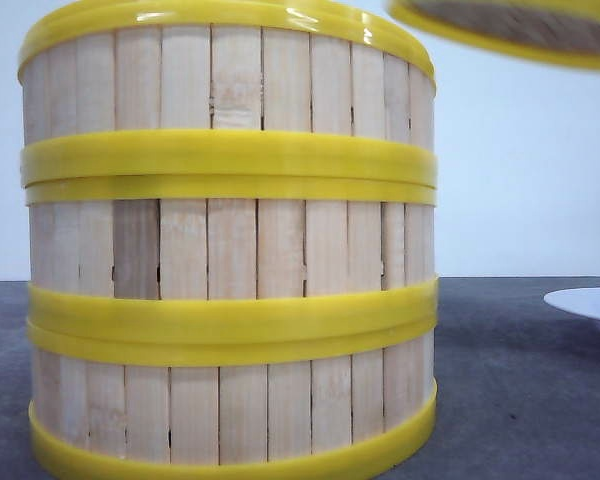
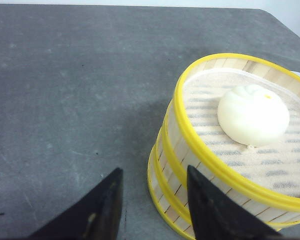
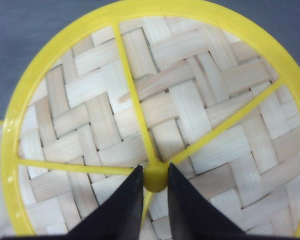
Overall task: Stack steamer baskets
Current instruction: 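Lift the lid with the right gripper and lower it onto the stack top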
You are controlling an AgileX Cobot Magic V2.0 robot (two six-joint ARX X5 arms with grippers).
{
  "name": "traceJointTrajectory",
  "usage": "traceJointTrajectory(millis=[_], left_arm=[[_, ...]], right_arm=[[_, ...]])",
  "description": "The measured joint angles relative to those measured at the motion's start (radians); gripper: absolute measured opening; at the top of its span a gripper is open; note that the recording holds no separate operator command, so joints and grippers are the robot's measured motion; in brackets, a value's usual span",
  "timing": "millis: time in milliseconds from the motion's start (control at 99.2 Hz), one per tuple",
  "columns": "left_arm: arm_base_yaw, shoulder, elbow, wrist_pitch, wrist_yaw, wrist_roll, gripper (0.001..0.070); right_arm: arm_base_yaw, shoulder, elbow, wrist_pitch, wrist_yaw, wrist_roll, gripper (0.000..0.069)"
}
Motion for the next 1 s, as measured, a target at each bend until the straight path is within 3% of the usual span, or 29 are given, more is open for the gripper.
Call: traceJointTrajectory(millis=[232,504,696,998], left_arm=[[0.000,0.000,0.000,0.000,0.000,0.000,0.0232],[0.000,0.000,0.000,0.000,0.000,0.000,0.0232],[0.000,0.000,0.000,0.000,0.000,0.000,0.0232],[0.000,0.000,0.000,-0.005,0.000,0.000,0.0232]], right_arm=[[0.263,0.037,0.126,-0.018,0.061,0.001,0.0053],[0.515,0.191,0.202,-0.093,0.163,-0.007,0.0053],[0.623,0.297,0.248,-0.143,0.243,-0.032,0.0053],[0.686,0.385,0.252,-0.154,0.259,-0.052,0.0053]])
